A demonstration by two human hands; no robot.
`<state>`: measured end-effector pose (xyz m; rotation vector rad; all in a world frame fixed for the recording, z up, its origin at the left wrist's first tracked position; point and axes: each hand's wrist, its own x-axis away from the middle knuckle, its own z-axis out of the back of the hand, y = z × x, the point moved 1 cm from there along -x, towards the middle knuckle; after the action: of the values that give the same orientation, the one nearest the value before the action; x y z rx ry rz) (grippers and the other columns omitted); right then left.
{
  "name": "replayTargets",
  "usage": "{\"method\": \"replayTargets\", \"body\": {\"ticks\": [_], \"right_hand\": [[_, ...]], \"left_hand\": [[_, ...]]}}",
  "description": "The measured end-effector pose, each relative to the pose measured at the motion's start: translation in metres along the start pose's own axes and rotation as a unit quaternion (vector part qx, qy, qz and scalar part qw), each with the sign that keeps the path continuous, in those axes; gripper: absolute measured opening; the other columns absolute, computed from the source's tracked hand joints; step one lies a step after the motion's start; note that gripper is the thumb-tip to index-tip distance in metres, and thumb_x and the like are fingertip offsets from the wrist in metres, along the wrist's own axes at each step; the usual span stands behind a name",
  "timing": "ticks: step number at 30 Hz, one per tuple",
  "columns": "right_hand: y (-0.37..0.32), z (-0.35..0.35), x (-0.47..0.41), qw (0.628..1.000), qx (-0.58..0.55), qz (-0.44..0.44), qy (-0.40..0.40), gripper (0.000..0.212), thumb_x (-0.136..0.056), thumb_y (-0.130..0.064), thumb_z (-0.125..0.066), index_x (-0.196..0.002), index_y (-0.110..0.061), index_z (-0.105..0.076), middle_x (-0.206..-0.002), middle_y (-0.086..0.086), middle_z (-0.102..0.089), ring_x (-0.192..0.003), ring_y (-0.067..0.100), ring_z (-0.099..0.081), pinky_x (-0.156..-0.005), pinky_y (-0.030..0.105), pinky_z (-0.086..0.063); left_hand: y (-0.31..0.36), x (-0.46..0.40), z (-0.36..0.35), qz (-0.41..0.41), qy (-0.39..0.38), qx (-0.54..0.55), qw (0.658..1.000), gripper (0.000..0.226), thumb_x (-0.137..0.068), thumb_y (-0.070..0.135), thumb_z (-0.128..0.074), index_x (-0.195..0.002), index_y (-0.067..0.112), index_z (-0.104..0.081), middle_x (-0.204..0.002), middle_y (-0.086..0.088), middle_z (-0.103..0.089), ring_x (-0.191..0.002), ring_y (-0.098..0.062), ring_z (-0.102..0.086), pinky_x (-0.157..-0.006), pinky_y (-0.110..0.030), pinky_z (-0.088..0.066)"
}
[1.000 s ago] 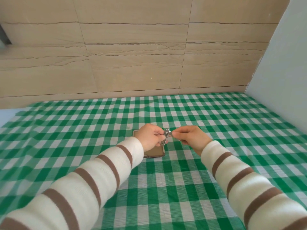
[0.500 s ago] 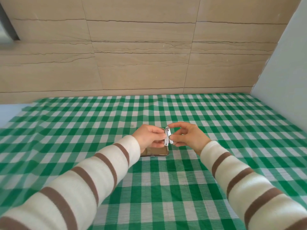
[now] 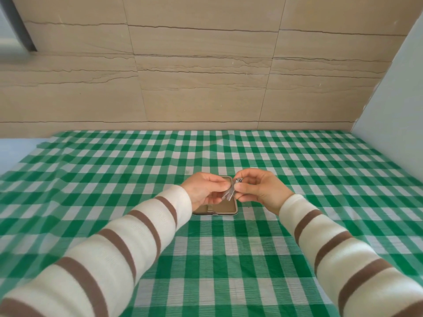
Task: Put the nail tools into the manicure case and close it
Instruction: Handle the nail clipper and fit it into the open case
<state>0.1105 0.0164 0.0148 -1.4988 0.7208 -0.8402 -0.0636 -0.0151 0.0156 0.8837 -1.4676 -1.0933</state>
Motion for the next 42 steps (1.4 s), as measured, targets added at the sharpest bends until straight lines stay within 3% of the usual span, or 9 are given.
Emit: {"method": "replayTargets", "body": {"ticks": [4, 8, 12, 16, 19, 23, 27, 34, 42], "right_hand": [[0.001, -0.001, -0.003, 1.0, 0.002, 0.007, -0.004, 0.019, -0.067, -0.012, -0.073, -0.083, -0.013, -0.065, -0.074, 0.008, -0.068, -0.067, 0.017, -0.069, -0.061, 0.019, -0.056], [0.001, -0.003, -0.004, 0.998, 0.054, 0.033, -0.004, 0.017, -0.076, -0.005, -0.068, -0.091, -0.014, -0.068, -0.078, 0.011, -0.066, -0.066, 0.016, -0.068, -0.063, 0.019, -0.057], [0.002, -0.003, -0.007, 0.995, 0.075, 0.056, 0.033, 0.013, -0.078, -0.005, -0.067, -0.088, -0.013, -0.067, -0.076, 0.013, -0.065, -0.062, 0.014, -0.067, -0.061, 0.019, -0.056], [0.006, -0.001, -0.009, 0.991, 0.073, 0.067, 0.088, 0.007, -0.078, -0.006, -0.067, -0.083, -0.01, -0.064, -0.07, 0.007, -0.065, -0.058, 0.015, -0.066, -0.059, 0.02, -0.057], [0.007, -0.002, -0.01, 0.99, 0.071, 0.068, 0.105, 0.006, -0.079, -0.009, -0.067, -0.078, -0.012, -0.063, -0.067, 0.004, -0.067, -0.058, 0.015, -0.066, -0.058, 0.02, -0.056], [0.009, -0.006, -0.011, 0.989, 0.069, 0.072, 0.11, 0.006, -0.079, -0.01, -0.067, -0.077, -0.013, -0.062, -0.068, 0.005, -0.068, -0.058, 0.017, -0.066, -0.056, 0.02, -0.055], [0.009, -0.008, -0.012, 0.989, 0.065, 0.074, 0.111, 0.007, -0.079, -0.009, -0.067, -0.076, -0.014, -0.063, -0.07, 0.007, -0.068, -0.059, 0.018, -0.067, -0.056, 0.021, -0.055], [0.008, -0.012, -0.013, 0.99, 0.056, 0.073, 0.104, 0.009, -0.079, -0.003, -0.065, -0.077, -0.011, -0.062, -0.069, 0.01, -0.065, -0.056, 0.014, -0.065, -0.056, 0.019, -0.055], [0.006, -0.017, -0.015, 0.978, 0.162, 0.085, 0.099, 0.016, -0.079, -0.004, -0.066, -0.082, -0.02, -0.066, -0.075, 0.003, -0.064, -0.065, 0.009, -0.063, -0.062, 0.017, -0.054]], "left_hand": [[-0.001, 0.001, 0.002, -0.008, 0.011, 0.002, 1.0, 0.024, -0.079, 0.011, -0.066, -0.101, 0.001, -0.066, -0.081, -0.006, -0.066, -0.061, -0.008, -0.06, -0.053, -0.016, -0.051], [-0.003, 0.001, 0.005, -0.02, 0.029, 0.01, 0.999, 0.019, -0.076, 0.011, -0.069, -0.093, 0.003, -0.067, -0.079, -0.005, -0.068, -0.06, -0.008, -0.063, -0.054, -0.017, -0.052], [-0.004, 0.001, 0.007, -0.052, 0.049, 0.033, 0.997, 0.011, -0.076, 0.007, -0.069, -0.087, 0.006, -0.067, -0.075, -0.004, -0.068, -0.058, -0.008, -0.063, -0.055, -0.017, -0.052], [-0.006, 0.003, 0.01, -0.096, 0.047, 0.045, 0.993, 0.017, -0.074, 0.004, -0.069, -0.091, 0.006, -0.069, -0.085, -0.008, -0.071, -0.075, -0.013, -0.069, -0.066, -0.018, -0.054], [-0.009, 0.003, 0.01, -0.133, 0.069, -0.027, 0.988, 0.021, -0.071, 0.008, -0.074, -0.091, 0.014, -0.07, -0.095, -0.007, -0.072, -0.089, -0.016, -0.069, -0.076, -0.021, -0.055], [-0.011, 0.002, 0.013, -0.167, 0.105, -0.051, 0.979, 0.018, -0.071, 0.011, -0.074, -0.088, 0.018, -0.072, -0.091, -0.001, -0.074, -0.088, -0.011, -0.069, -0.08, -0.02, -0.054], [-0.01, 0.003, 0.014, -0.174, 0.104, -0.008, 0.979, 0.013, -0.074, 0.006, -0.071, -0.084, 0.015, -0.073, -0.082, -0.001, -0.075, -0.083, -0.014, -0.071, -0.074, -0.019, -0.055], [-0.008, 0.005, 0.014, -0.179, 0.113, 0.006, 0.977, 0.012, -0.076, 0.001, -0.066, -0.088, 0.005, -0.07, -0.087, -0.009, -0.072, -0.079, -0.014, -0.071, -0.066, -0.014, -0.053], [-0.01, 0.004, 0.021, -0.177, 0.128, -0.031, 0.975, 0.013, -0.077, 0.003, -0.067, -0.085, 0.012, -0.071, -0.079, -0.002, -0.073, -0.075, -0.01, -0.07, -0.065, -0.014, -0.053]]}}
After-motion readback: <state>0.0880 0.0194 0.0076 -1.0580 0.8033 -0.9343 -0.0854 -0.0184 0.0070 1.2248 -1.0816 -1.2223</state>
